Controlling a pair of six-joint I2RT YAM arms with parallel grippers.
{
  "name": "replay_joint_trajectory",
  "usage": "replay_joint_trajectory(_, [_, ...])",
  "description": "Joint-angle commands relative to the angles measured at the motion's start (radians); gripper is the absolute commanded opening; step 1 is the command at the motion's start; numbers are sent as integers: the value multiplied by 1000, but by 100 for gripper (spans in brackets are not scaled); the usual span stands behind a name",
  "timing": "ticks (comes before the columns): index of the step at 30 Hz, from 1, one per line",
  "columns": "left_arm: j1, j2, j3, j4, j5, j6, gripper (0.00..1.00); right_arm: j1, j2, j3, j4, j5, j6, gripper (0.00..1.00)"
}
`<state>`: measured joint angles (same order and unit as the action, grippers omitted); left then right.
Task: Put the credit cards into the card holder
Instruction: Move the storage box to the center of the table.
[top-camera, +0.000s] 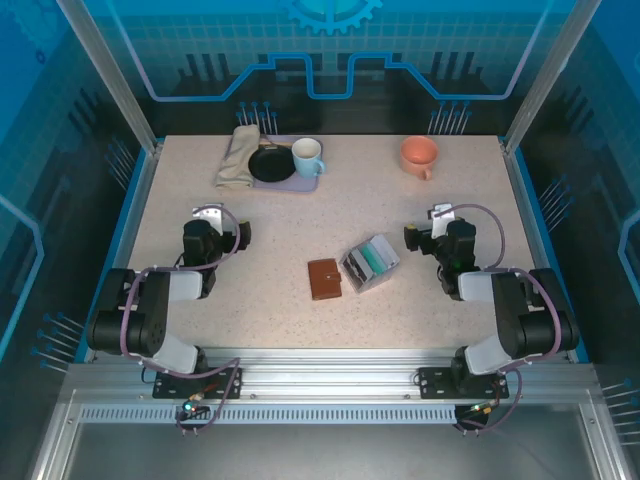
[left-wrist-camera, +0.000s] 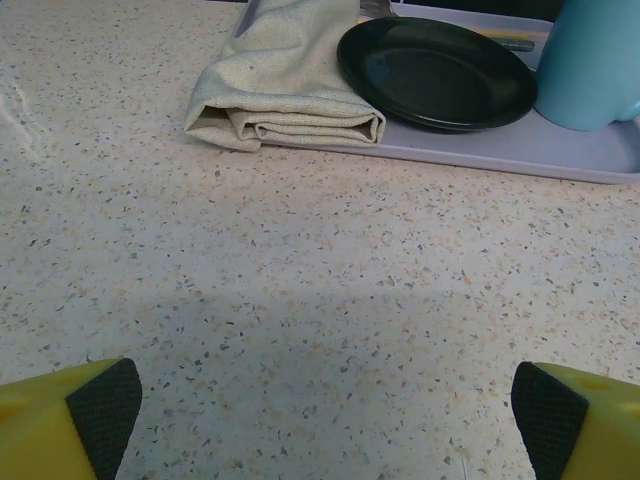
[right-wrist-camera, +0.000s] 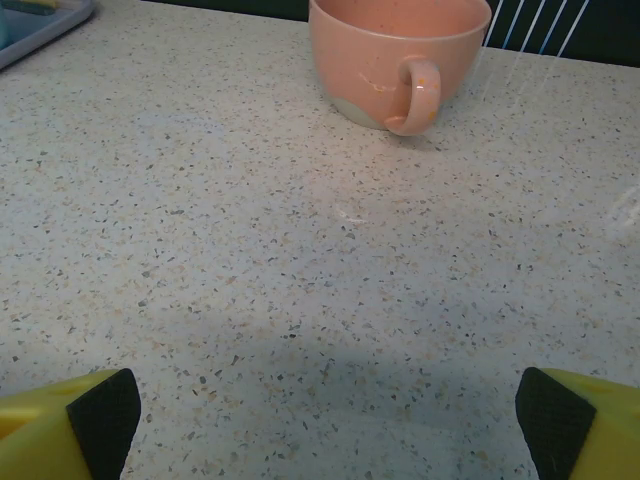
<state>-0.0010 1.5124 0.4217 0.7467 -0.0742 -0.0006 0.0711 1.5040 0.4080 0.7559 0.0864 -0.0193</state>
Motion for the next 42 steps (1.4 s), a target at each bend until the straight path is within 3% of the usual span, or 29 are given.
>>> replay_joint_trajectory(1, [-5,2,-1,26,11,-1,99,-9,1,22,5,-19,10,100])
replay_joint_trajectory(20, [-5,1,-3,29,29,4,99,-19,-2,27,-4,-54,7,100])
replay_joint_trajectory(22, [-5,-24,-10,26,51,14,99,3,-53,78,-141,-38,-11,100])
replay_joint_trajectory(24, [-5,-83,-16,-11,28,0,99,2,-110,179,-387,-26,24,100])
replay_joint_trajectory(27, [4,-202,19,-181,8,-34,99,1,-226,239,-603,-24,95,100])
replay_joint_trajectory(30, [6,-334,65,-329,18,-117,99,-3,-341,394,-971,-45,258,100])
replay_joint_trajectory(33, [6,-418,214,-633,21,-275,99,-20,-365,561,-1312,-210,313,100])
replay_joint_trajectory(35, [8,-426,315,-849,9,-421,99,-19,-392,593,-1429,-311,348,100])
replay_joint_trajectory(37, [9,-405,385,-965,172,-419,99,-1,-445,564,-1463,-480,339,100])
replay_joint_trajectory(40, [-3,-352,413,-995,433,-470,99,62,-508,527,-1511,-470,409,100])
replay_joint_trajectory(42, [-51,-319,429,-1020,499,-479,99,101,-536,488,-1532,-462,460,100])
